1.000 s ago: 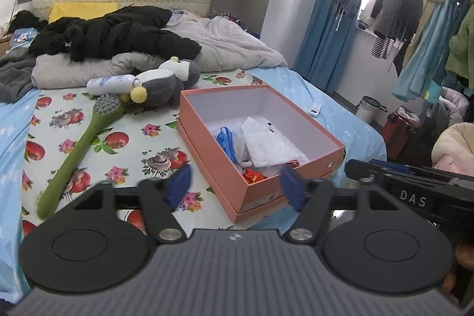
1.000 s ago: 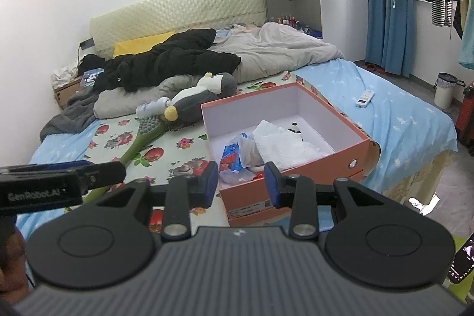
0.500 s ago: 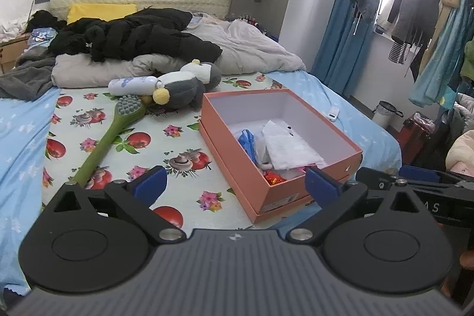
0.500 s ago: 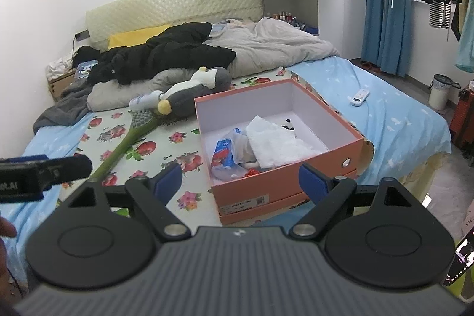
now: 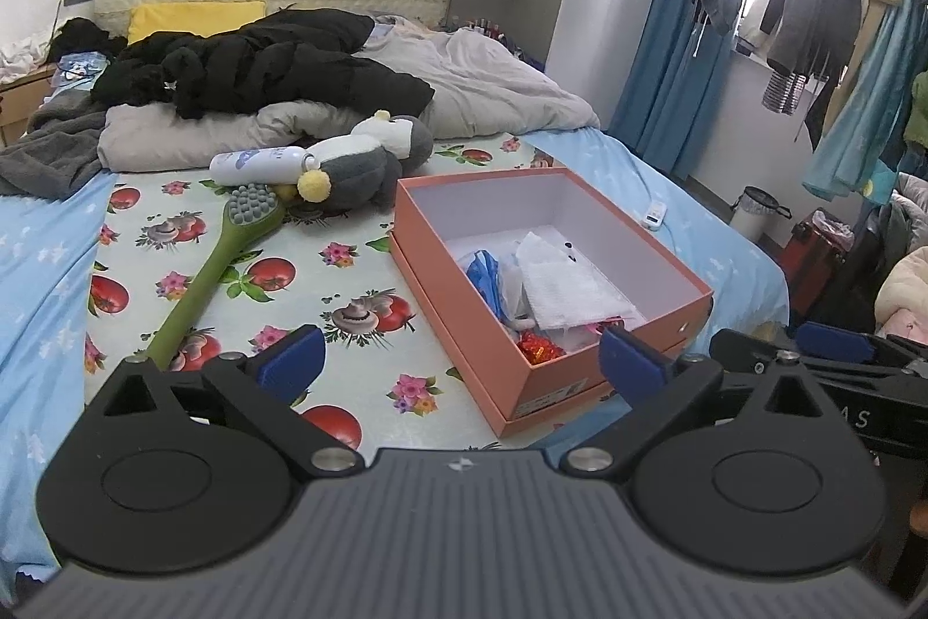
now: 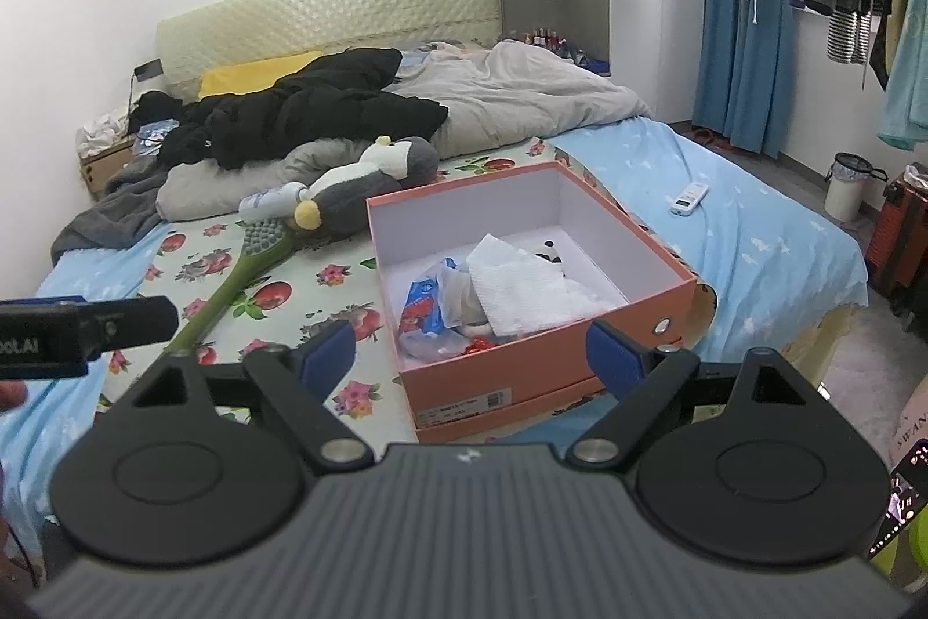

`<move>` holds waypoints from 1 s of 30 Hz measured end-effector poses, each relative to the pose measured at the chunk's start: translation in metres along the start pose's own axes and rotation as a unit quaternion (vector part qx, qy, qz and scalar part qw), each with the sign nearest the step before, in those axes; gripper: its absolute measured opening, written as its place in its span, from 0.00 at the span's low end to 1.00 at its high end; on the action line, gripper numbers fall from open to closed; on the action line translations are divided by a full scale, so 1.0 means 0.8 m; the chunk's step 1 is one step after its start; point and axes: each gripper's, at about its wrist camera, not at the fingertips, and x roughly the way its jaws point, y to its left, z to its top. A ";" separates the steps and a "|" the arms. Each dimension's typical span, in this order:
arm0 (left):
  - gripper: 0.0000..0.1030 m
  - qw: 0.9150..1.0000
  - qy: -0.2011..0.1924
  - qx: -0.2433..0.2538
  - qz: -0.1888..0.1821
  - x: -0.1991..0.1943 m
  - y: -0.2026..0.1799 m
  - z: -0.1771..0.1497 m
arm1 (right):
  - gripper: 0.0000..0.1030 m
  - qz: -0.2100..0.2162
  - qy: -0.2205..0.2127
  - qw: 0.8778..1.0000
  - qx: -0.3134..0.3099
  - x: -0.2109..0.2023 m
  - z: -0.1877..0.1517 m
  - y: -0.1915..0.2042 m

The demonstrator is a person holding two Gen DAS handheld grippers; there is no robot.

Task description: Organize soft objects

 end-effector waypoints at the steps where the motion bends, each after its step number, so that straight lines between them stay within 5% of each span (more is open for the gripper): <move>1: 0.99 1.000 0.001 0.002 0.000 0.001 -0.002 0.000 | 0.86 -0.001 0.000 1.000 0.002 0.000 0.000 -0.002; 30: 0.99 0.999 0.014 0.021 -0.023 0.020 -0.030 -0.002 | 0.86 -0.013 0.008 1.000 0.023 0.002 -0.012 -0.020</move>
